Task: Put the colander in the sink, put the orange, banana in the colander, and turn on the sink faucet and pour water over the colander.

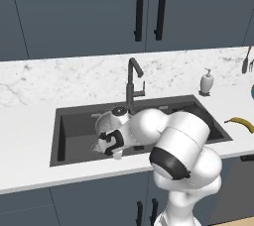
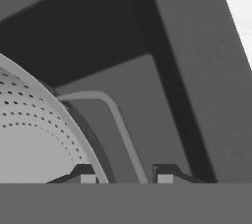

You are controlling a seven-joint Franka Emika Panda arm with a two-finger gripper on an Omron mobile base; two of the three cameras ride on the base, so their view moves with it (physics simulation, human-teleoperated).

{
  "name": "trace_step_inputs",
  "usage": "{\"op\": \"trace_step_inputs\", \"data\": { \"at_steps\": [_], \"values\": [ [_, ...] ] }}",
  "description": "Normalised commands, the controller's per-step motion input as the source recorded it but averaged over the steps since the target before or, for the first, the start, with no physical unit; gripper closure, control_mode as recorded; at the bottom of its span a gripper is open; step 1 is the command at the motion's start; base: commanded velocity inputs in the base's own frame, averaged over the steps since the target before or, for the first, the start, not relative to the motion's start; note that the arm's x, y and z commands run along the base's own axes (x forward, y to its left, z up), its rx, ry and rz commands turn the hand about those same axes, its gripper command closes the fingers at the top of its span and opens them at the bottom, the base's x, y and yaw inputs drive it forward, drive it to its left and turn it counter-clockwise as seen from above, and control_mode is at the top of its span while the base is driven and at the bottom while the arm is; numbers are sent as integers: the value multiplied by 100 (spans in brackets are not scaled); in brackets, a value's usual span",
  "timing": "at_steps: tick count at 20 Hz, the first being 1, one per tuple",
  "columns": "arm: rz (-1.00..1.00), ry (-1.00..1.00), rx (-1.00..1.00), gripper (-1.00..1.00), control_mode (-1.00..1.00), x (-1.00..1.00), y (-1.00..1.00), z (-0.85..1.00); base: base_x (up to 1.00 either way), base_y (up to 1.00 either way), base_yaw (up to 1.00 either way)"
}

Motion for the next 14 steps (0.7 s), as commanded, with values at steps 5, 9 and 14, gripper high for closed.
{"op": "trace_step_inputs", "data": {
  "at_steps": [5, 9, 14],
  "values": [
    [-11, 25, -3, 100, -100, 33, 28, -34, 0, 0, 0],
    [-10, 5, -2, 100, -100, 72, 57, -35, 0, 0, 0],
    [-16, -2, 0, 100, -100, 74, 59, -43, 0, 0, 0]
  ]
}}
